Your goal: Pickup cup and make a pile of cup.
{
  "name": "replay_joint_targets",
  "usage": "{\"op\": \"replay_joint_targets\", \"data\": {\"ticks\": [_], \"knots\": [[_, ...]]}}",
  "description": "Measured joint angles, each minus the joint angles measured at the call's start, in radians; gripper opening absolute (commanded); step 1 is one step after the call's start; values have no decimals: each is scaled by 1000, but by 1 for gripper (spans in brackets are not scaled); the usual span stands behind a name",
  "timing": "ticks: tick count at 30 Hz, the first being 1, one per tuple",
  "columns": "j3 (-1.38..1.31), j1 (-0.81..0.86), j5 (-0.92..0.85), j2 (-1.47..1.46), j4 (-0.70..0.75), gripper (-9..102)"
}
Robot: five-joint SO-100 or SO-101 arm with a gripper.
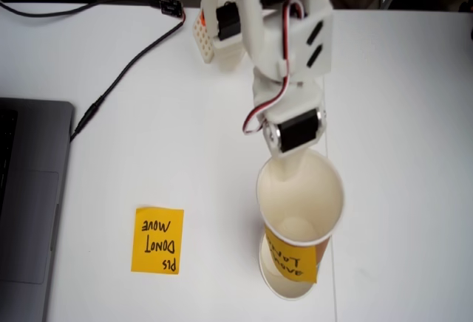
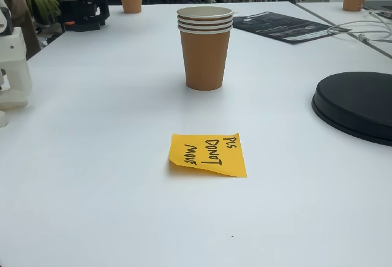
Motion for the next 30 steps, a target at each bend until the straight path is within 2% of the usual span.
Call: {"op": "replay_joint_targets", "data": {"ticks": [30], "knots": [[0, 0, 0, -109, 0, -6]]}}
